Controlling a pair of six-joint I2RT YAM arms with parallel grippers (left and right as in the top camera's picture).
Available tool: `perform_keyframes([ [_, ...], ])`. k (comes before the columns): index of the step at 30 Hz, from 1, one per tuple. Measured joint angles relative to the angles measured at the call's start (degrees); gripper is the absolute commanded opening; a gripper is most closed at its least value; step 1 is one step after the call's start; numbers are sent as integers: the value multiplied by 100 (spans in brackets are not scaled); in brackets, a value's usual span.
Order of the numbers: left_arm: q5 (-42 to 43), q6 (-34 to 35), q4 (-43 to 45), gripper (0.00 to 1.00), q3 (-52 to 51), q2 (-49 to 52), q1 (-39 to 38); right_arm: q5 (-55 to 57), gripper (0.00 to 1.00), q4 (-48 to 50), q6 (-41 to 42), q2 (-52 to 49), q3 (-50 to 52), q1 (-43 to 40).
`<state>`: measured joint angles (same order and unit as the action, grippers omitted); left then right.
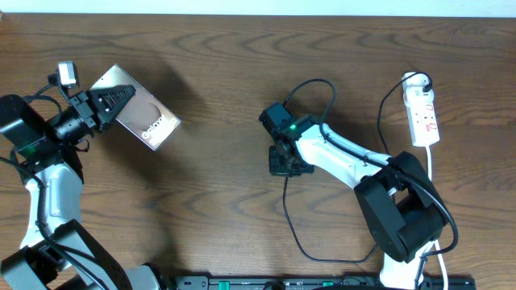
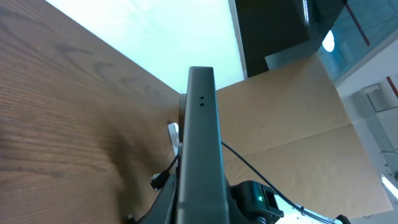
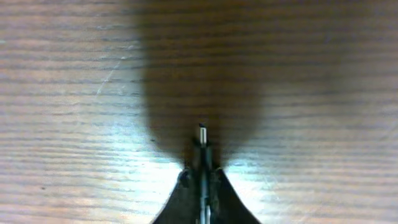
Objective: Plug charger to phone and switch on socket
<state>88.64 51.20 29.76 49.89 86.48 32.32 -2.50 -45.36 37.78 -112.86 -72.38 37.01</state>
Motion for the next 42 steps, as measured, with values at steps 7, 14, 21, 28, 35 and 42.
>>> perform_keyframes([
  [7,-2,2,0,8,0,0,0,-66,1,4,0,0,0,0],
  [14,0,2,0,8,0,0,0,-1082,1,1032,-675,-37,24,-2],
  [21,-2,0,0,8,0,0,0,-5700,1,2761,-3521,-103,44,-15],
  [28,-2,2,0,7,0,0,0,-7912,1,3611,-4607,-103,46,-15],
  [35,0,2,-2,7,0,0,-96,-8360,1,5525,-3755,-105,70,-15],
  [42,0,0,0,7,0,0,-516,-7565,1,5888,-1985,-105,70,-144],
])
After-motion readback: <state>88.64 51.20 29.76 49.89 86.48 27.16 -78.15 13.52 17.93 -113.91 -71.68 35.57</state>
